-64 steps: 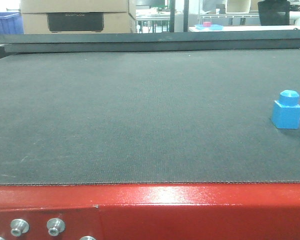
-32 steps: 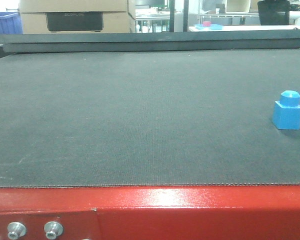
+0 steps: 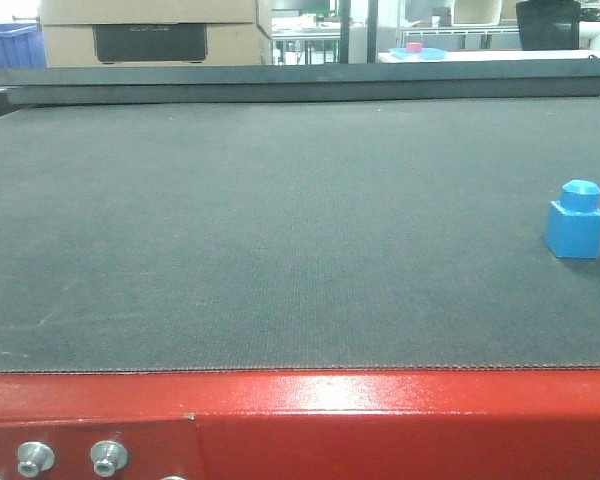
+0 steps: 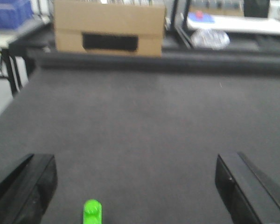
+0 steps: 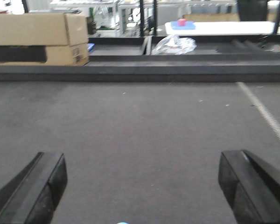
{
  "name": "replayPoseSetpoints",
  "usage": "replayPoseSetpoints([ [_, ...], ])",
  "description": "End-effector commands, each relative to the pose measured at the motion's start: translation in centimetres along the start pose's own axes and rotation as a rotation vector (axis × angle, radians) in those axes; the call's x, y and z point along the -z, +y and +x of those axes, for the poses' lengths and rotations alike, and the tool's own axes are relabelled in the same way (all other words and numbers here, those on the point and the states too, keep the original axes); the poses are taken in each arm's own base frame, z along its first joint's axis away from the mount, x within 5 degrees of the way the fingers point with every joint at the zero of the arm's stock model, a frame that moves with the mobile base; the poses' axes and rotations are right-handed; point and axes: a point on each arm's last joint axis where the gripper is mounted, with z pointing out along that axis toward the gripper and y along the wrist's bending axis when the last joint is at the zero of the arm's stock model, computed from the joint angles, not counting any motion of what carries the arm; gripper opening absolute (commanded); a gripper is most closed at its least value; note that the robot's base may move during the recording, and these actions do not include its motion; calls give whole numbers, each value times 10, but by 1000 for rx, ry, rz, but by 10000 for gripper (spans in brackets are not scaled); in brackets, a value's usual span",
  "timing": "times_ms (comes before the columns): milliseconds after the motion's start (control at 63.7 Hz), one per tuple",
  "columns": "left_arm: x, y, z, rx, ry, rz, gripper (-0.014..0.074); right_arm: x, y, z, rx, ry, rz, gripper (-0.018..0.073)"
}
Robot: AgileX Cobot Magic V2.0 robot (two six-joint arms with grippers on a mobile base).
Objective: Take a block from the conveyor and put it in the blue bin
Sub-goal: 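Close left gripper on green block and right gripper on blue block, lift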
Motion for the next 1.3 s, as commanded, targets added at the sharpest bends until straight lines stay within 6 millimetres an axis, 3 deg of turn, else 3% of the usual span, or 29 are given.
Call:
replayPoseSetpoints([
  [0,-12,-2,-2,-7,45,20,581,-8,3,-6,12,-6,-27,570],
  [126,-31,-4,-3,-11,163,31,581,-29,11,-10,23,153,-84,570],
  [408,-62,-12,-4,-28,276,77,581,-107,22,-8,50,555,-113,570],
  [628,-66,-12,-3,-29,289,77,581,-169,22,31,73,799,-87,570],
  [911,-66,-12,-3,-31,287,75,581,-236,21,105,-11,1044,-22,570],
  [1130,-66,-12,-3,-31,287,75,581,-264,19,143,-28,1114,0,570],
  [1287,-66,-12,-3,-31,287,75,581,-270,19,156,-27,1144,4,559],
])
